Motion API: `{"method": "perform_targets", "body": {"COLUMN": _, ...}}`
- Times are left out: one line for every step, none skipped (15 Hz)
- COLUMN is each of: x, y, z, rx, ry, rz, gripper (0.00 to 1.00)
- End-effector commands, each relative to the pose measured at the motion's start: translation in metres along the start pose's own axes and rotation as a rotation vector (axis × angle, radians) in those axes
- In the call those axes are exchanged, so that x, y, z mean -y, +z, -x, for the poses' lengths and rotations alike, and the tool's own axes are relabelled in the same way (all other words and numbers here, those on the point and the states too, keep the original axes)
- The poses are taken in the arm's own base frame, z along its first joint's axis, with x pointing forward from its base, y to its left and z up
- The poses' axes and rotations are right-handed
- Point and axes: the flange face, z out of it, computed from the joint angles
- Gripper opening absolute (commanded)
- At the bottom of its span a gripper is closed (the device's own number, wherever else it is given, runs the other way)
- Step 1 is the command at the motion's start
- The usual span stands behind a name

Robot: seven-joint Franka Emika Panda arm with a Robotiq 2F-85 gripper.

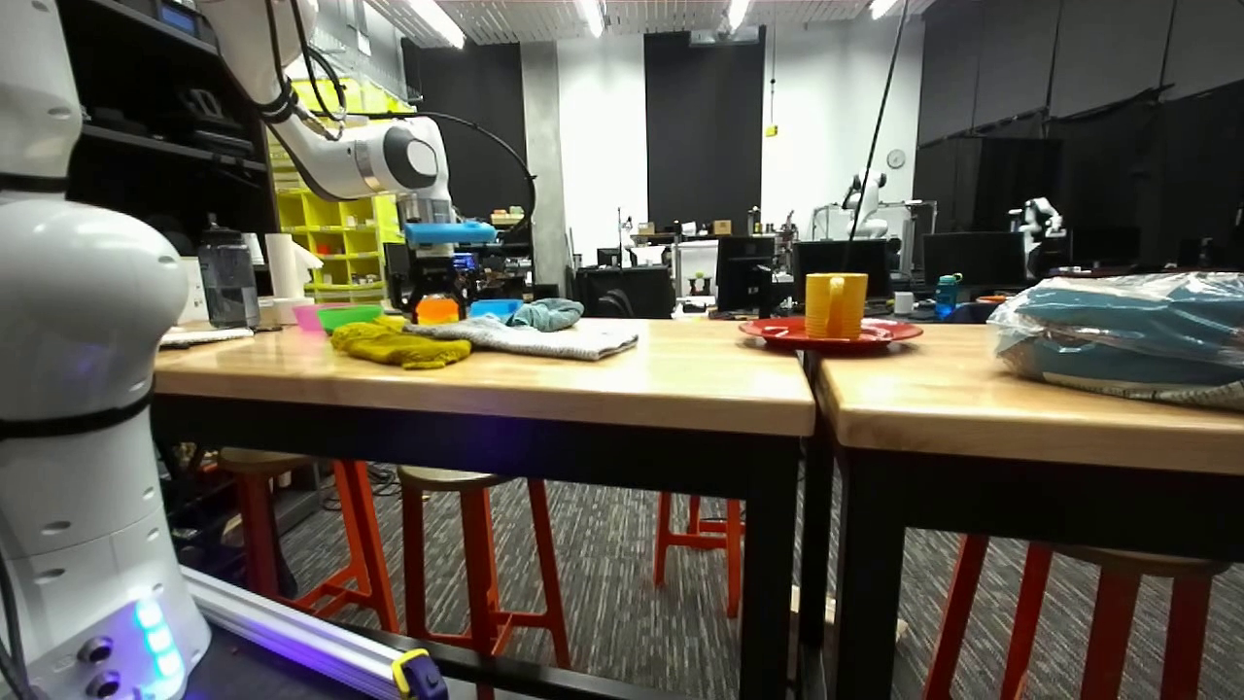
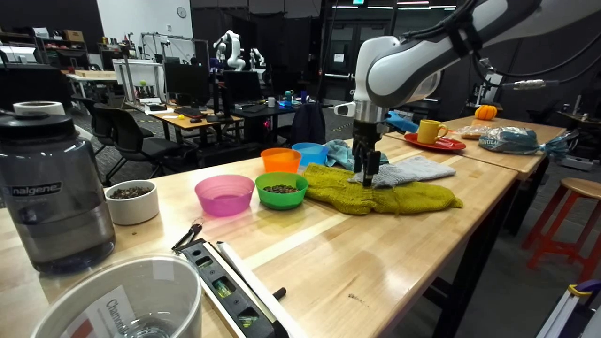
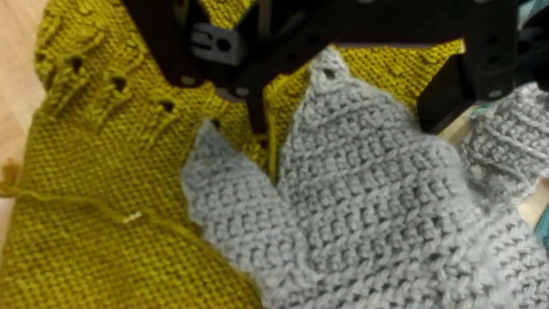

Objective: Fold the grey cloth twice.

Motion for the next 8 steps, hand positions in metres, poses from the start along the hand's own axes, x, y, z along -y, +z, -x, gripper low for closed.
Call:
{"method": "perform_targets", "body": {"x": -0.0019, "y": -0.0031, "z": -0.0012, "rx": -0.009, "ry": -0.008, "rz": -0.012, "gripper": 0.59}}
{"method": "perform_targets", "body": {"x": -0.0021, "y": -0.0036, "z": -0.0009, "rx": -0.011, "ry": -0.007, "rz": -0.01, "gripper": 0.49}}
{"method": "perform_targets", "body": {"x": -0.0021, "y": -0.0056, "z": 0.0001, "rx": -0.015, "ry": -0.005, "rz": -0.009, "gripper": 0.42}}
{"method": "perform_targets", "body": {"x": -0.002, "y": -0.0064, "z": 0.0005, "rx": -0.017, "ry": -0.003, "rz": -0.006, "gripper": 0.32}}
{"method": "perform_targets", "body": {"x": -0.0015, "y": -0.0076, "z": 0.0013, "rx": -0.021, "ry": 0.0, "rz": -0.004, "gripper": 0.25}}
{"method": "perform_targets", "body": {"x": -0.0013, "y": -0.0093, "z": 0.0019, "rx": -0.025, "ry": 0.001, "rz": -0.003, "gripper": 0.18}}
{"method": "perform_targets", "body": {"x": -0.001, "y": -0.0105, "z": 0.0026, "rx": -0.027, "ry": 0.001, "rz": -0.002, "gripper": 0.09}}
{"method": "perform_targets", "body": {"x": 0.0004, "y": -0.0122, "z": 0.0033, "rx": -0.029, "ry": 0.002, "rz": -0.002, "gripper": 0.03}}
